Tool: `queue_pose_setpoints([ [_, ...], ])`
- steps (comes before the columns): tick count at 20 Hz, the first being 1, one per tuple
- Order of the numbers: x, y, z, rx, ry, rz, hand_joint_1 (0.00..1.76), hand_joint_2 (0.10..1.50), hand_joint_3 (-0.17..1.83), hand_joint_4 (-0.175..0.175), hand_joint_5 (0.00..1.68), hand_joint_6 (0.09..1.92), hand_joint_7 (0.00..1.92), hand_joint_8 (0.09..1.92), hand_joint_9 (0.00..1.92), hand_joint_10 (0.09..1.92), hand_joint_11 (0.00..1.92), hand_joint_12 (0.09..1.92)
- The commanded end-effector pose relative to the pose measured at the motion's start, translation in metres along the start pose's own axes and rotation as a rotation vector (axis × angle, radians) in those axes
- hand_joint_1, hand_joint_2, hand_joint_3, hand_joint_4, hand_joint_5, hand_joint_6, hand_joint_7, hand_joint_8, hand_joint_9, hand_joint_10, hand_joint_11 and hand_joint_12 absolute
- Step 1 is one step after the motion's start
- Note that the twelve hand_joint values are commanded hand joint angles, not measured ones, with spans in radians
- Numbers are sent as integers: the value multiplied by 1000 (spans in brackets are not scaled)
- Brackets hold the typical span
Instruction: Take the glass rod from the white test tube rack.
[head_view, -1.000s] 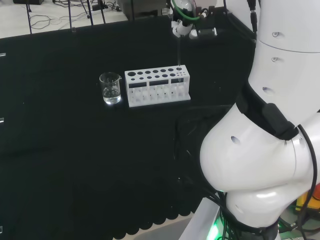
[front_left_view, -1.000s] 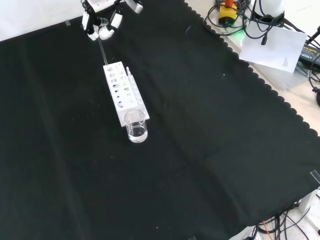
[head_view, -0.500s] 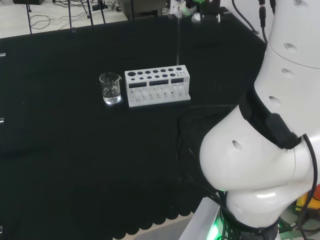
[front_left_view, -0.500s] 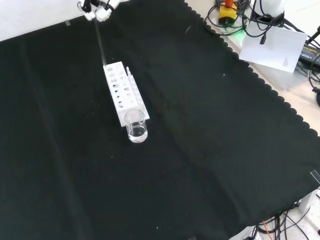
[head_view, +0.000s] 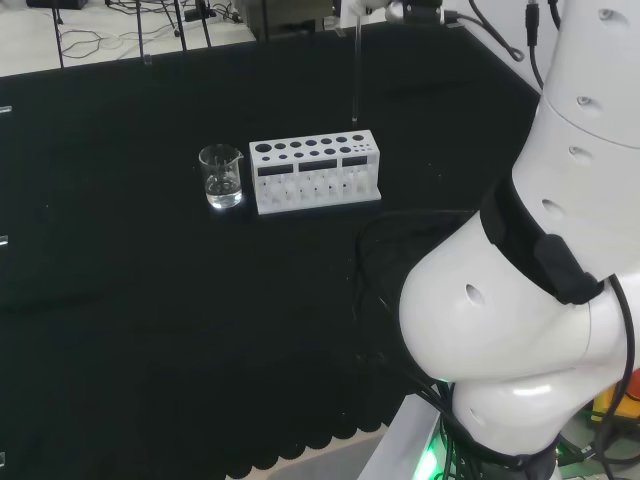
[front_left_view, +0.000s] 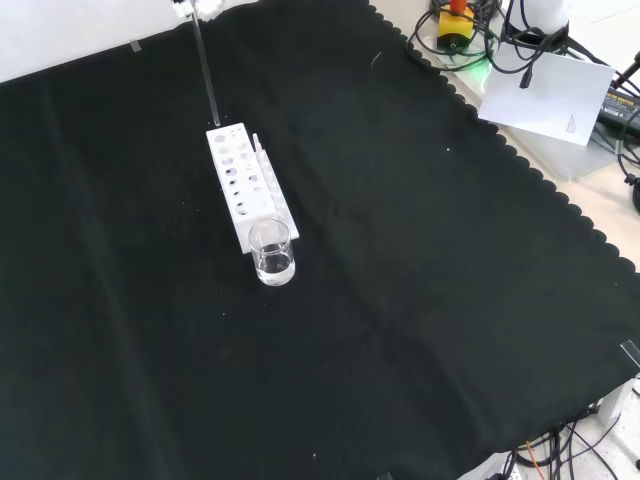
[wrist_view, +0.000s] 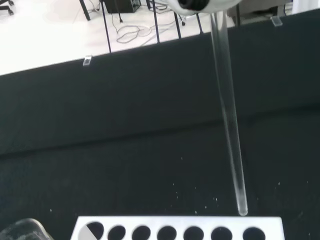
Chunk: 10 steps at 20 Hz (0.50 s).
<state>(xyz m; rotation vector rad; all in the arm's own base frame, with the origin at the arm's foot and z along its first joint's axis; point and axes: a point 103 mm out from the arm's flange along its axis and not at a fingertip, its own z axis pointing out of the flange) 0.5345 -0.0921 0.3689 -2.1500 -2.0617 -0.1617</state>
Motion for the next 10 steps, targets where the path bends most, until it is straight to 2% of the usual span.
queue_pose_setpoints([
  [1, 13, -4, -13, -7, -8, 7, 1280, 1044, 155, -175, 990, 710, 1002, 1314, 1534, 1066, 1486, 1092],
  [10, 28, -10, -20, -19, -43, -28, 1280, 1051, 143, -175, 989, 710, 1001, 1314, 1534, 1069, 1489, 1100],
])
